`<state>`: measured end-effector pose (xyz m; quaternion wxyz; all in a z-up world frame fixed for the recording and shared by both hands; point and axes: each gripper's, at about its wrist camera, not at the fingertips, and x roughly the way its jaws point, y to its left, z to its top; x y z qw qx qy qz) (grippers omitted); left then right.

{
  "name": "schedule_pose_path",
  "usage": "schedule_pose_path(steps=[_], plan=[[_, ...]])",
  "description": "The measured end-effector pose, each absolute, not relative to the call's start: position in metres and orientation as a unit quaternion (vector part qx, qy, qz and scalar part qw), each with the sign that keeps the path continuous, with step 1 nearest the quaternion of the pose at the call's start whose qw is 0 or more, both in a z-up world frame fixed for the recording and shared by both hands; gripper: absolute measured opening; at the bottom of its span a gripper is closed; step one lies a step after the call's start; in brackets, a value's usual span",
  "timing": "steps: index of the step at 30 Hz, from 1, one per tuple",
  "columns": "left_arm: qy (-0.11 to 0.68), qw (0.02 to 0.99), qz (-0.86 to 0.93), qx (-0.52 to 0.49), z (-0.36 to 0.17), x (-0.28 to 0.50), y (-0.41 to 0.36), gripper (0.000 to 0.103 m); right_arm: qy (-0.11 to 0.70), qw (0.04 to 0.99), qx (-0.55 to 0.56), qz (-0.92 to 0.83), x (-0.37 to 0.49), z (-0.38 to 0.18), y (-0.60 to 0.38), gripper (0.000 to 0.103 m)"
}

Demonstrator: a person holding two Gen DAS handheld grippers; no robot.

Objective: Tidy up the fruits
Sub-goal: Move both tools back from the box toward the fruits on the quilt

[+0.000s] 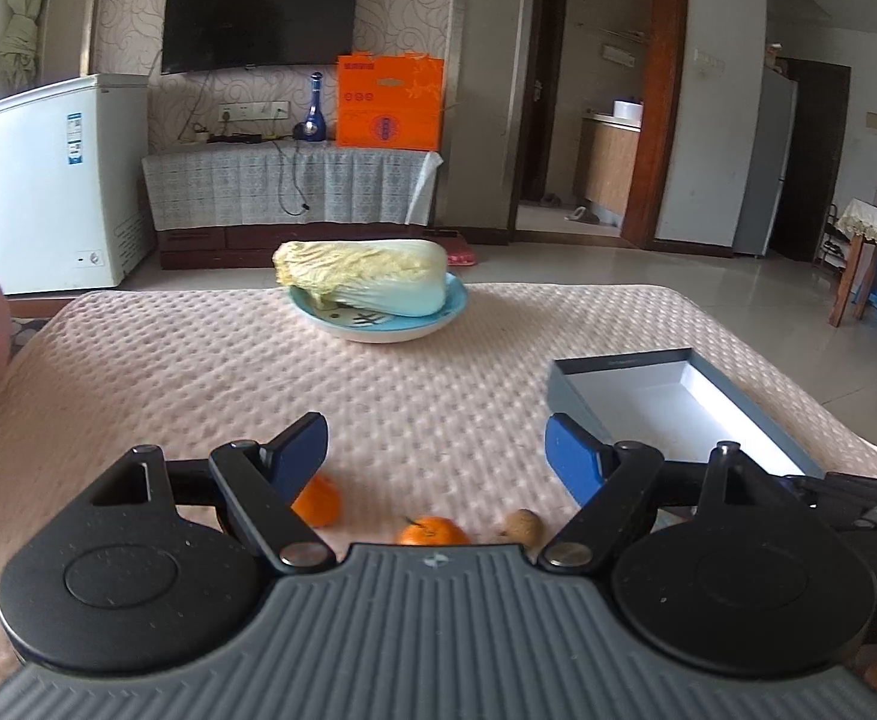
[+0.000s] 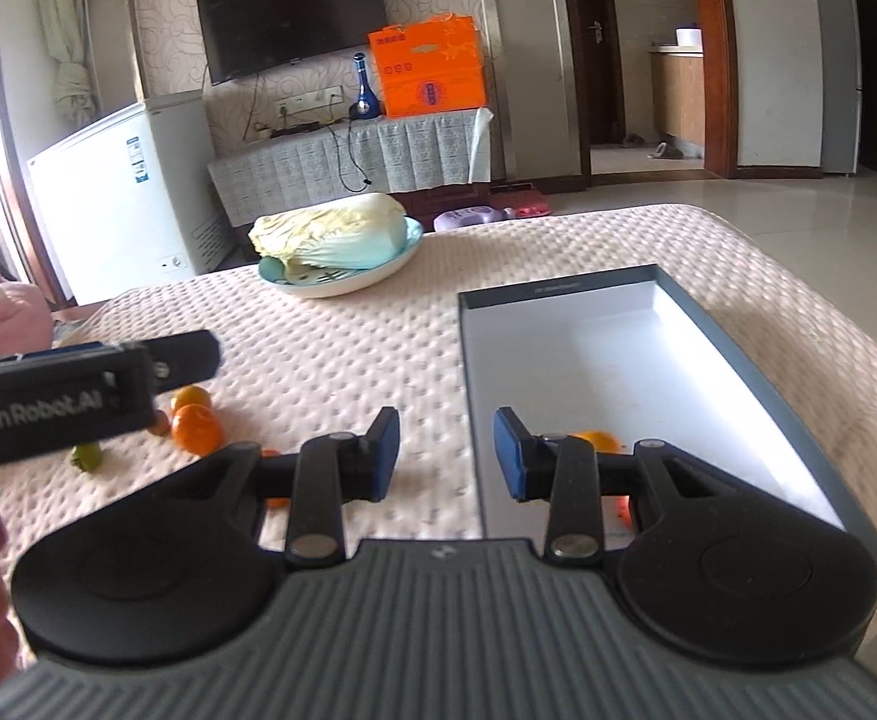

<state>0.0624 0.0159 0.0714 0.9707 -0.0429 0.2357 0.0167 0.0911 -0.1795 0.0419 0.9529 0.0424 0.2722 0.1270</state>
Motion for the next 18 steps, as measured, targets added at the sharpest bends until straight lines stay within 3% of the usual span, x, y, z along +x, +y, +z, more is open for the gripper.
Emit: schedule_pose_path(steps=[18], plan=[[0.233,0.968,0.077,-0.060,0.073,0.040,0.093,0.083,0.281,0.946,0.001,0.165,0.089,0.030,-0.123,0.037]])
